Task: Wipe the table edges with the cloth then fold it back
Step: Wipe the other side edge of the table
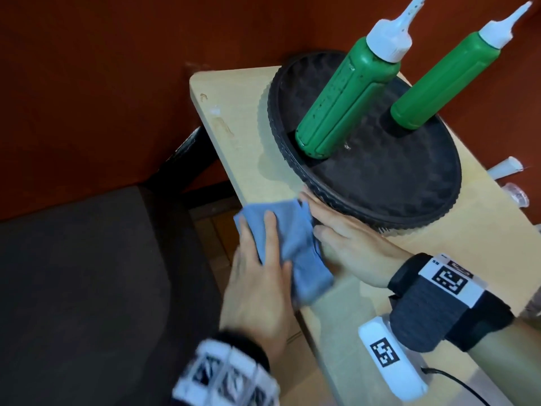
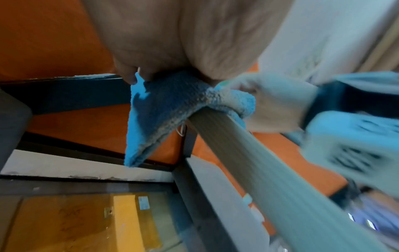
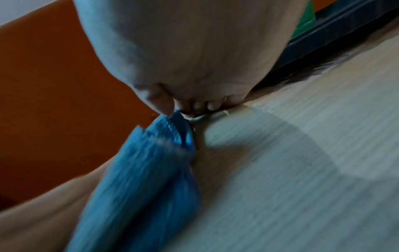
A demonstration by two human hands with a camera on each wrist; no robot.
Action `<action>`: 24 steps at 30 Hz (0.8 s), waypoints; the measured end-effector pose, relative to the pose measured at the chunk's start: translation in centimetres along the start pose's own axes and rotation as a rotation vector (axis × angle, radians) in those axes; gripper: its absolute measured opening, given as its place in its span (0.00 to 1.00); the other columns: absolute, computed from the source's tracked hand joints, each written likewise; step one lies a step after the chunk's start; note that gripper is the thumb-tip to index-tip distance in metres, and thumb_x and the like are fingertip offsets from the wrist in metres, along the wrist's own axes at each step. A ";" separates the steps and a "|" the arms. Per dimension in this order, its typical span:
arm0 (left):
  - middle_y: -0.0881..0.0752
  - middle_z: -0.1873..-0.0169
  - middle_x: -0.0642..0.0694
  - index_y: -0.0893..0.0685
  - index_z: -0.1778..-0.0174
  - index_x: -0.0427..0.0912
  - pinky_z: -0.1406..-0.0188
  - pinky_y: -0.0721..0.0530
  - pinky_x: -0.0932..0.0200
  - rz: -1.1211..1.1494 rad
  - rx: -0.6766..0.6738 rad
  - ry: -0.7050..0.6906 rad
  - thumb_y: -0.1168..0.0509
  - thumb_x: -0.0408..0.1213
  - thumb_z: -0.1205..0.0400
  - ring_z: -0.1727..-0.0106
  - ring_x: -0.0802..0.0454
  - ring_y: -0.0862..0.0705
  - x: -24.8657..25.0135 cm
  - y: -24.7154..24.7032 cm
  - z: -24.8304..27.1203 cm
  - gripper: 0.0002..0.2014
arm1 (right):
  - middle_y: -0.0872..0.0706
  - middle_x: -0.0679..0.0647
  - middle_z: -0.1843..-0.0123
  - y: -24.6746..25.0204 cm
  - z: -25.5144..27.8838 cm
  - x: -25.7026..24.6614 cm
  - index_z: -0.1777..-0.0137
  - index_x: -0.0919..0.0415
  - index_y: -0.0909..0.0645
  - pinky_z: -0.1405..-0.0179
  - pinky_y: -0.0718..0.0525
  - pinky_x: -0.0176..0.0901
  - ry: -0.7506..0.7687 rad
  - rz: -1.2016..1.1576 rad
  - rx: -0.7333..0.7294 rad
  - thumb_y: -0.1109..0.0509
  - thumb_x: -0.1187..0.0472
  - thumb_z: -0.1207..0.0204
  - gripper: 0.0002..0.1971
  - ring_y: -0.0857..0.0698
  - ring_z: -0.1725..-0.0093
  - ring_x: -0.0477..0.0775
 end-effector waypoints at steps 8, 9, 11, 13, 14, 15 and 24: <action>0.48 0.17 0.33 0.45 0.17 0.50 0.30 0.25 0.50 -0.200 0.061 0.053 0.51 0.41 0.14 0.21 0.37 0.32 0.2 3.2 -1.3 0.27 | 0.45 0.35 0.17 0.4 0.6 -0.3 0.18 0.48 0.43 0.32 0.52 0.11 -0.029 -0.152 -0.008 0.54 0.58 0.16 0.25 0.47 0.23 0.24; 0.55 0.16 0.37 0.49 0.16 0.51 0.27 0.29 0.50 -0.189 0.113 0.076 0.52 0.39 0.13 0.18 0.40 0.40 -0.3 4.1 -3.0 0.28 | 0.45 0.34 0.18 0.3 0.6 -0.3 0.19 0.47 0.42 0.31 0.51 0.13 -0.023 -0.162 -0.003 0.55 0.57 0.17 0.25 0.46 0.24 0.24; 0.56 0.16 0.39 0.48 0.16 0.45 0.21 0.34 0.48 -0.247 0.154 0.010 0.53 0.34 0.14 0.15 0.42 0.51 -0.2 4.4 -4.3 0.28 | 0.44 0.34 0.18 0.4 0.7 -0.3 0.19 0.48 0.42 0.29 0.50 0.18 -0.040 -0.186 0.010 0.54 0.57 0.15 0.24 0.45 0.23 0.25; 0.44 0.17 0.36 0.39 0.18 0.38 0.22 0.32 0.43 -0.333 0.158 -0.106 0.49 0.33 0.19 0.17 0.38 0.45 0.9 3.0 -1.9 0.29 | 0.44 0.35 0.18 0.5 0.6 -0.5 0.19 0.51 0.42 0.24 0.52 0.23 -0.049 -0.178 0.010 0.54 0.61 0.14 0.24 0.46 0.22 0.28; 0.39 0.19 0.36 0.35 0.20 0.37 0.24 0.31 0.42 -0.354 0.139 -0.164 0.47 0.34 0.21 0.18 0.37 0.41 1.5 2.0 -0.1 0.29 | 0.45 0.36 0.18 0.6 0.6 -0.7 0.18 0.52 0.43 0.22 0.53 0.26 -0.048 -0.176 0.002 0.55 0.62 0.14 0.24 0.47 0.22 0.28; 0.35 0.20 0.37 0.32 0.22 0.37 0.25 0.30 0.41 -0.367 0.103 -0.219 0.47 0.34 0.22 0.19 0.37 0.38 1.8 1.1 1.7 0.29 | 0.46 0.36 0.18 0.6 0.7 -0.8 0.18 0.52 0.43 0.21 0.54 0.28 -0.052 -0.184 -0.004 0.55 0.61 0.14 0.24 0.48 0.22 0.28; 0.37 0.19 0.38 0.32 0.21 0.39 0.19 0.42 0.41 -0.504 -0.007 -0.256 0.56 0.39 0.25 0.17 0.41 0.41 2.3 1.5 -0.7 0.33 | 0.41 0.34 0.18 1.0 0.8 -0.6 0.20 0.45 0.38 0.19 0.52 0.34 -0.074 -0.278 0.019 0.55 0.52 0.14 0.22 0.45 0.22 0.27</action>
Point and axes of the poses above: each hand's wrist, its own z-axis away from the middle knuckle, its own y-axis out of the back of the hand, x = y × z, the point moved 5 cm from there along -z, towards the middle knuckle
